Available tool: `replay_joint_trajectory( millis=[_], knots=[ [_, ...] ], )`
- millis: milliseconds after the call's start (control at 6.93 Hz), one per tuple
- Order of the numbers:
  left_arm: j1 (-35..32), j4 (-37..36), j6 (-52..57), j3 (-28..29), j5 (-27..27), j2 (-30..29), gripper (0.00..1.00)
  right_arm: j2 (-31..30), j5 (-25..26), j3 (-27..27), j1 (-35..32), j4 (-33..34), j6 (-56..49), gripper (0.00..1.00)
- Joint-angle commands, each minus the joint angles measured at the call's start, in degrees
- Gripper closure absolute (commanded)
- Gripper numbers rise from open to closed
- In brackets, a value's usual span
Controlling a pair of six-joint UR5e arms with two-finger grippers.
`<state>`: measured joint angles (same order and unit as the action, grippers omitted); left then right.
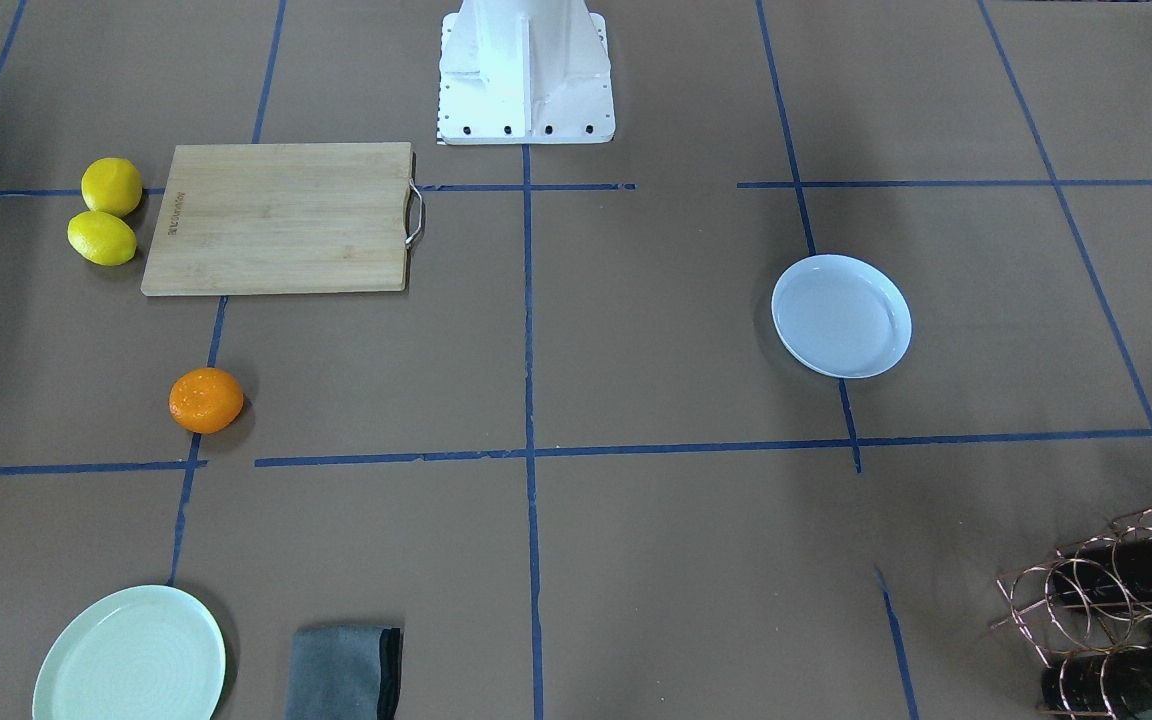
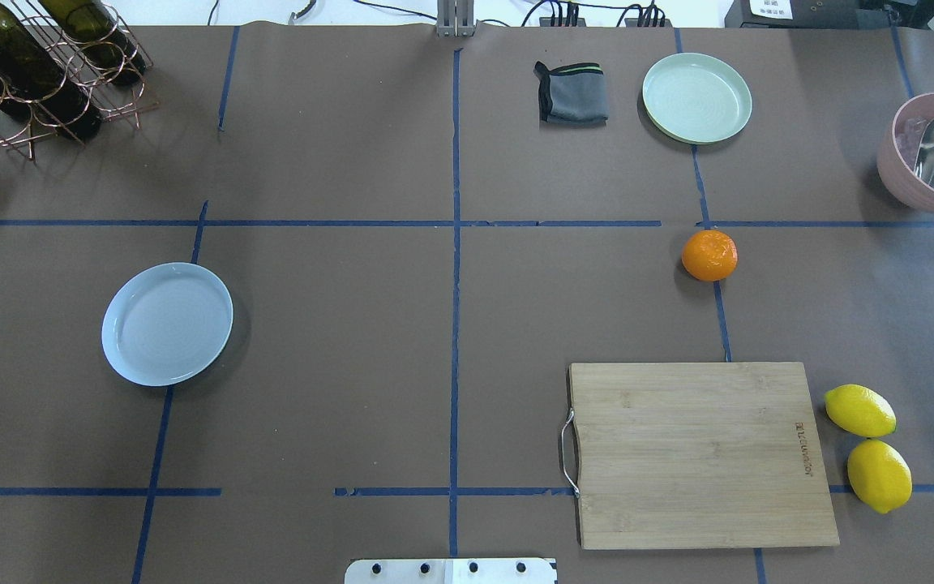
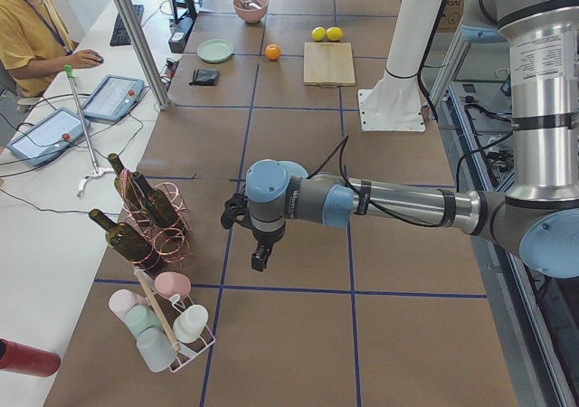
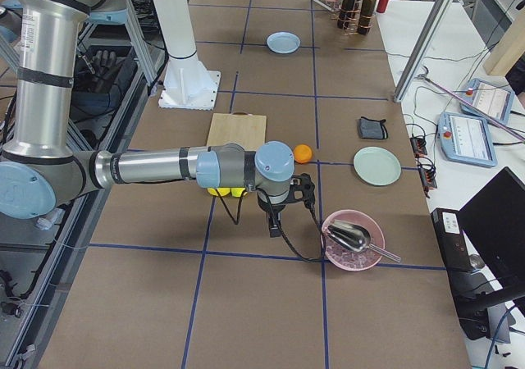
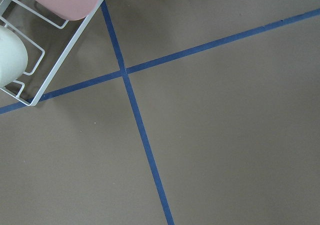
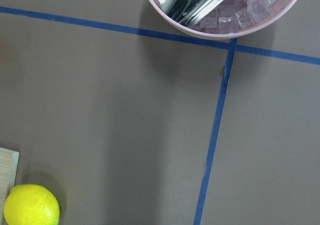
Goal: Pick orange to plate
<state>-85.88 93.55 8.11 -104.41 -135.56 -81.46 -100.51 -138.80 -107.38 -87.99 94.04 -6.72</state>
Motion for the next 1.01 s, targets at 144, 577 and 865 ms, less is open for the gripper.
replay_joint_trajectory(
  millis=[144, 577, 865],
  knots=[
    [0.44, -0.3, -0.28, 0.17, 0.65, -0.19, 0.0, 0.49, -0.15, 0.07, -0.16, 0.0, 0.04, 0.0],
    [1.32, 5.29, -0.63, 2.63, -1.09, -0.19, 0.0, -0.04, -0.15, -0.02, -0.25, -0.08, 0.04, 0.0],
    [12.0, 18.51, -16.0, 4.65, -5.61, -1.24, 0.0, -0.13, -0.24, -0.02, -0.16, -0.17, 0.21, 0.0]
  ],
)
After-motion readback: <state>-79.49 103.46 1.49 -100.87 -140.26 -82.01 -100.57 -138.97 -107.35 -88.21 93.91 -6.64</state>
